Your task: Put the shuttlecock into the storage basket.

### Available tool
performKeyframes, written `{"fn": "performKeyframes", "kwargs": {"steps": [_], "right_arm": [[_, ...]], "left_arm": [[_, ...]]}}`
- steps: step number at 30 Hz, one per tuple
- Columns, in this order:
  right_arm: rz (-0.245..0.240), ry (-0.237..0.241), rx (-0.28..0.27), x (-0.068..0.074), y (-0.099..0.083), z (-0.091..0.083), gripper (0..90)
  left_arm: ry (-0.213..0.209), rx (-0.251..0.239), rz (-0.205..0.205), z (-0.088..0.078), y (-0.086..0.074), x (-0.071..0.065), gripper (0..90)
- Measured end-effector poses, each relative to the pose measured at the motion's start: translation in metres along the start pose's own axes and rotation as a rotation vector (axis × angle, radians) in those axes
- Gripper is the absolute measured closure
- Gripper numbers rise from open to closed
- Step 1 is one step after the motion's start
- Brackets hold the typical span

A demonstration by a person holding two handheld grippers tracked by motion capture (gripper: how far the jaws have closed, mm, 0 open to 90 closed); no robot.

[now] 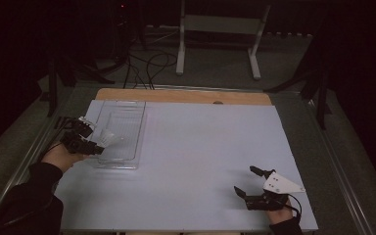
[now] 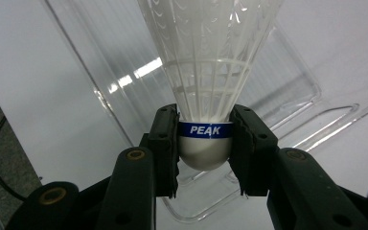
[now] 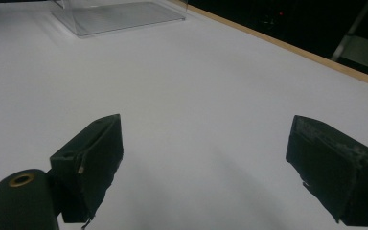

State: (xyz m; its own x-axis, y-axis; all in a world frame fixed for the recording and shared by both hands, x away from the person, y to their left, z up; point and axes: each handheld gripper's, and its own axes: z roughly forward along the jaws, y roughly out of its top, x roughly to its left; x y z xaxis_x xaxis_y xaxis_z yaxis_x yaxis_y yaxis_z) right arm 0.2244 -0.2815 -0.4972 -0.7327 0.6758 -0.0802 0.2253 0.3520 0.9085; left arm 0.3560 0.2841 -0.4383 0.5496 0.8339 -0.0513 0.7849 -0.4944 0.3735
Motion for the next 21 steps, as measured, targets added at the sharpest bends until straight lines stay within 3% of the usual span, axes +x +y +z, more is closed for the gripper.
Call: {"fn": "performKeyframes", "kwargs": {"steps": [7,21], "right_arm": [[-0.003,0.0,0.0,0.0001,0.0001,0.0,12.6],[-0.006,0.0,0.001,0.0001,0.0004,-0.0008,12.5]], "left_arm": [[0.017,0.048,0.022,0.0026,0.004,-0.0014,65.4],[0.023,0.075,0.022,0.0029,0.0077,-0.0031,64.8]]}}
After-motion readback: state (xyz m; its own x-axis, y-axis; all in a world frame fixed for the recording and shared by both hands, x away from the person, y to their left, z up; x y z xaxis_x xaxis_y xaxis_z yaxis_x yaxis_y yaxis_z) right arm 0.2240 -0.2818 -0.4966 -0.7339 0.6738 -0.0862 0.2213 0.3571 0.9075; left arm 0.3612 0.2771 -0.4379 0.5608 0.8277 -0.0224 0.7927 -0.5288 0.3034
